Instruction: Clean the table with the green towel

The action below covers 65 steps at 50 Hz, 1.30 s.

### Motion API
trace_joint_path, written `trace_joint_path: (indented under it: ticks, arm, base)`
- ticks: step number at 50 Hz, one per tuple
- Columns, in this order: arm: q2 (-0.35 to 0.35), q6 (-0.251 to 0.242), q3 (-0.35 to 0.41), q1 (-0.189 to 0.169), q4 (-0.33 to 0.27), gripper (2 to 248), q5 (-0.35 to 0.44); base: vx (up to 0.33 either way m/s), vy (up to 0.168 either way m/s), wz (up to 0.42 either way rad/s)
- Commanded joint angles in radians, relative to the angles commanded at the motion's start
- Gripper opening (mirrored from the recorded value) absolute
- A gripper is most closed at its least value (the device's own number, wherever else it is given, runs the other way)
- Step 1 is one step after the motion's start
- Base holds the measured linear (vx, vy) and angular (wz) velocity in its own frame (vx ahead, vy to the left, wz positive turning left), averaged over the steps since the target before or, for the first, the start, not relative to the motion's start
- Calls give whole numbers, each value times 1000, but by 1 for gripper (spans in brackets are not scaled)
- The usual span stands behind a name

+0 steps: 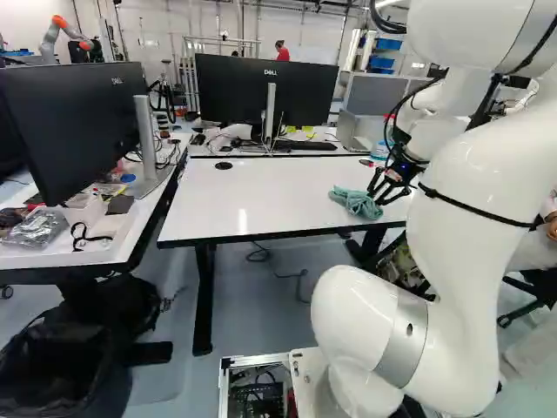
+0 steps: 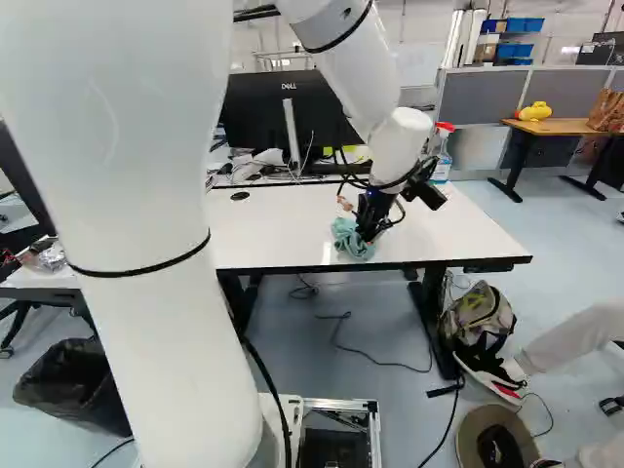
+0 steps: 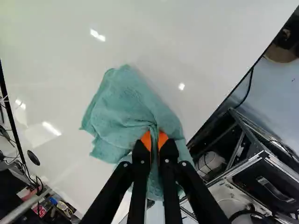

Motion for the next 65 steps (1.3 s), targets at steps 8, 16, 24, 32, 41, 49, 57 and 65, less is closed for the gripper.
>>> trace_joint_path:
  ticks: [8,16,24,32,41,49,57,65]
  arm:
    - [-23,0,-28,-21,0,37,0]
    - [-54,0,-68,-31,0,37,0]
    - [-88,0,-111,-28,0,37,0]
    - [-117,0,-149,-11,0,37,0]
    - [-147,0,-188,13,0,37,0]
    - [-169,0,-217,40,0,37,0]
    - [-183,0,-236,69,0,37,0]
    - [-184,0,-238,97,0,37,0]
  base:
    - [0,0,0]
    - [0,0,0]
    - [0,0,0]
    - [0,0,0]
    - [0,0,0]
    - [0,0,0]
    - [0,0,0]
    - [0,0,0]
